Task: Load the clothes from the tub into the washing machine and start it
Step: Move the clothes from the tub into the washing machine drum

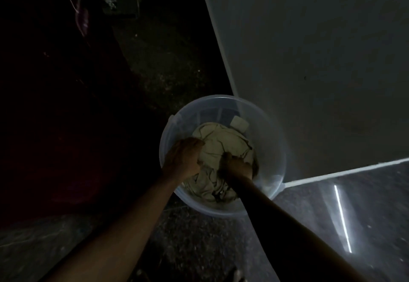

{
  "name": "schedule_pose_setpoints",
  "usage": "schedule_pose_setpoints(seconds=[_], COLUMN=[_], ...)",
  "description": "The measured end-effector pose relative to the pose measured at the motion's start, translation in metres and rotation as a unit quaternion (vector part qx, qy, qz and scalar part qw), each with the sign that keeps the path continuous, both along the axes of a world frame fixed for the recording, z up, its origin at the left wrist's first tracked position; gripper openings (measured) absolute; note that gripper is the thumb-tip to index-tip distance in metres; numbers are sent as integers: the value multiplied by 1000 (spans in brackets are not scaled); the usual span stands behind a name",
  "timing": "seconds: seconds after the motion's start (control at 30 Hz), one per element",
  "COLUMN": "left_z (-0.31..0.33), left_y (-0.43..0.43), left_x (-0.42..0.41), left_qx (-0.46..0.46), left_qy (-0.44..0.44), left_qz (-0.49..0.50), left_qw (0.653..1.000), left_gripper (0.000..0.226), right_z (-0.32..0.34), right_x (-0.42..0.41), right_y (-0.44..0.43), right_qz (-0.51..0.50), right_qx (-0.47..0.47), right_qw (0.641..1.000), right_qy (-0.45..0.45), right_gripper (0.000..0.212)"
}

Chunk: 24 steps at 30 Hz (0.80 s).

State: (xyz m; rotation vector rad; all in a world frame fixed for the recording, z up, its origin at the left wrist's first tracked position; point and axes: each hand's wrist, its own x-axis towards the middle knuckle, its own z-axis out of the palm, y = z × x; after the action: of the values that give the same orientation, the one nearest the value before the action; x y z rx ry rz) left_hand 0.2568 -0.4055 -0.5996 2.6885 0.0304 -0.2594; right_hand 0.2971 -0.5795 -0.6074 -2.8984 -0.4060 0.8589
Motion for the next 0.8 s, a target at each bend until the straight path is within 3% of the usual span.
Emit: schedule_pose_setpoints(seconds=[0.07, 0.23, 0.33, 0.4, 0.5, 0.7, 0.8], left_z=[5, 67, 134, 189, 271, 424, 490], left_y=[-3, -6, -15, -24, -35, -45, -43], left_x=[0, -13, -15, -12, -13, -19, -14], left_qx=[-19, -63, -110, -134, -148, -259, -257], left_qy=[5, 59, 51, 54, 103, 3, -22], left_qz=[11, 55, 97, 118, 128, 206, 219], left_qw=[1000, 995, 988, 982, 975, 944, 941], left_gripper=[54, 48, 56, 61, 60, 18, 8], right_z=[11, 97, 171, 223, 300, 454, 518], right_x=[-2, 5, 7, 4, -1, 1, 6], right_y=[1, -5, -10, -14, -18, -19, -20], right_qz=[-8, -20, -55, -17, -43, -37, -54], right_qx=[38, 153, 260, 291, 330, 386, 383], right_qw=[998, 981, 962, 954, 939, 916, 918], right_qy=[-44, -119, -58, -65, -89, -105, -85], right_gripper=[35, 26, 21, 23, 32, 24, 17])
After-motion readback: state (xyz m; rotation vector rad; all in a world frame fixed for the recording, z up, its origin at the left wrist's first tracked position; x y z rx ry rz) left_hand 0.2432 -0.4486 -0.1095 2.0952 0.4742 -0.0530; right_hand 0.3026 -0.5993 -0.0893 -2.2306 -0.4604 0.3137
